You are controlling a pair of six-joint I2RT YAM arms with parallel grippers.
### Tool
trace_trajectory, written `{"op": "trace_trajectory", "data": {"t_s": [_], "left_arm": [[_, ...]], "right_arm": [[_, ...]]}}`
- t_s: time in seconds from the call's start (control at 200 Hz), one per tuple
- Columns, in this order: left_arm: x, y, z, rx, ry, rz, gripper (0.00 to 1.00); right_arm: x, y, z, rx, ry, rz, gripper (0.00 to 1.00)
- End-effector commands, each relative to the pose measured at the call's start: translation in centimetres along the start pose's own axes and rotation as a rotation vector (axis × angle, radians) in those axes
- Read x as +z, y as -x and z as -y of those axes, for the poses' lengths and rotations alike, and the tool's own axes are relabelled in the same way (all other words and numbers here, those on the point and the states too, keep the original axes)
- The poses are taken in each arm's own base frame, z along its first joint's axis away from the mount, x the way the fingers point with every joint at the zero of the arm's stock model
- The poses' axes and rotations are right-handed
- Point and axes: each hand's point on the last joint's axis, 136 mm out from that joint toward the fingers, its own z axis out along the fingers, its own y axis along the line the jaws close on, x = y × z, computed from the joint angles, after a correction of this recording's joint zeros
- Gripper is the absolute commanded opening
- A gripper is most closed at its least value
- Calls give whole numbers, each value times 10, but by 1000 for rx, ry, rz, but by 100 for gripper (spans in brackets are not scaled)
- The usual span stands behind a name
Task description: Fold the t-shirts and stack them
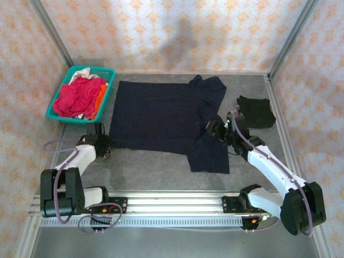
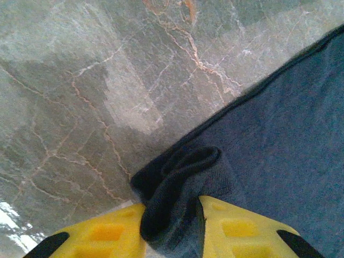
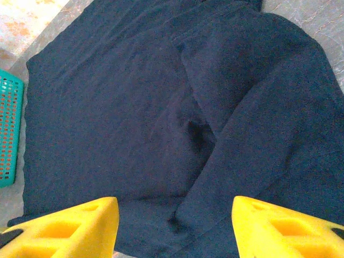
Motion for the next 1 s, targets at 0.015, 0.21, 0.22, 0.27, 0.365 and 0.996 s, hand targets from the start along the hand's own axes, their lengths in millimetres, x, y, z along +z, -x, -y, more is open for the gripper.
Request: {"op": "trace_trajectory", "data": {"t_s": [0.015,0.21,0.22,0.27,0.365,0.996], "left_arm": [[-14,9,6,21,-9,33,31],[-25,13,9,37,-21,55,34],[-25,13,9,37,-19,56,34],[-24,13,9,39,-15,54,34],[-16,11,4,34,2,42,34],[-27,10,13,39,-42,42,0]], "right_arm": [[-7,8,-7,-7,11,34,58],[-6,9,-8,-8,13,33,58],[-6,9,-8,-7,14,32,58],[-5,8,-8,-6,14,29,58],[-5,8,-9,-6,18,24,58],[-25,1,0,19,-32,10,58]]}}
